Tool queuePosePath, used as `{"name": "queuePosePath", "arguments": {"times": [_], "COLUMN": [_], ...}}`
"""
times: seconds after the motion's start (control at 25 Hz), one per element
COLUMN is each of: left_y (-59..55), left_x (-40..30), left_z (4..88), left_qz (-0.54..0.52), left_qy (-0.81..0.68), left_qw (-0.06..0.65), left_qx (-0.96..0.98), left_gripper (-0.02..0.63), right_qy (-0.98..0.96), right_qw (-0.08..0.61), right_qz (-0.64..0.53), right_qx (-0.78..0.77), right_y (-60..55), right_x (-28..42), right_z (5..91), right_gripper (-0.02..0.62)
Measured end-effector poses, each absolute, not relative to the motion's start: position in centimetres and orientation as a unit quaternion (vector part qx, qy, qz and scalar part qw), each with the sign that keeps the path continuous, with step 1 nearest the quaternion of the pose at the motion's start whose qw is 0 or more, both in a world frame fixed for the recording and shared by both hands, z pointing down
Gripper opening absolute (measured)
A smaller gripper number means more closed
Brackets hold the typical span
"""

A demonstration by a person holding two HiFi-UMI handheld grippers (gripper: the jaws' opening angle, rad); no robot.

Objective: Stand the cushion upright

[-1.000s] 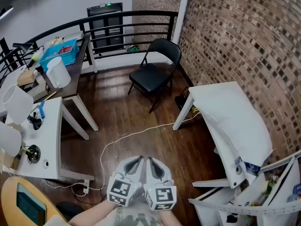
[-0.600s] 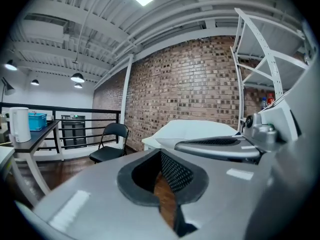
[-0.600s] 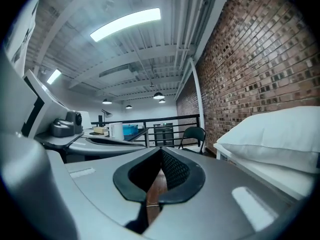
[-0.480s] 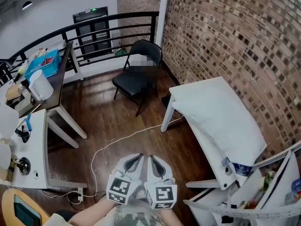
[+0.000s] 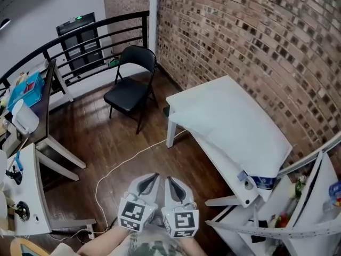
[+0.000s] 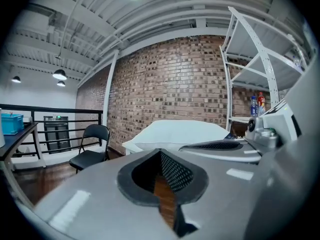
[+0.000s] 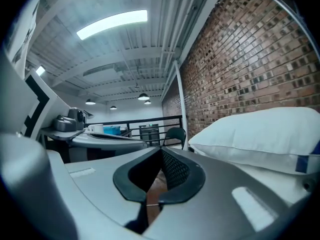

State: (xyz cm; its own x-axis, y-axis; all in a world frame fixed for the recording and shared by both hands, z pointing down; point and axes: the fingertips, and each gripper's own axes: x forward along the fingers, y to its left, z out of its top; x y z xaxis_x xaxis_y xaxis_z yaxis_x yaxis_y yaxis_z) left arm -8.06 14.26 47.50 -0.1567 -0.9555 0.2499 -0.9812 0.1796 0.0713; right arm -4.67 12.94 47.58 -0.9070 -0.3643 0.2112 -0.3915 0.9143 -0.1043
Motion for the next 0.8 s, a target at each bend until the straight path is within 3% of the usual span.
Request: {"name": "queuePosePath", "arguments": {"times": [0.8], "left_y": [-1.6], "left_x": [-7.2], "left_z": [47.5], "left_qz": [0.053], "left_qy": [-0.654], "left_qw": [0.135], "left_qx": [0.743], "left_gripper": [0.000], "right_qy": [-0.932], "right_qw": [0.111], "right_qz": [0.078], "right_qx": [0.335], "right_y": [-1.5], "right_x": [-3.3], "right_z": [48.3], "right_gripper": [0.000]}}
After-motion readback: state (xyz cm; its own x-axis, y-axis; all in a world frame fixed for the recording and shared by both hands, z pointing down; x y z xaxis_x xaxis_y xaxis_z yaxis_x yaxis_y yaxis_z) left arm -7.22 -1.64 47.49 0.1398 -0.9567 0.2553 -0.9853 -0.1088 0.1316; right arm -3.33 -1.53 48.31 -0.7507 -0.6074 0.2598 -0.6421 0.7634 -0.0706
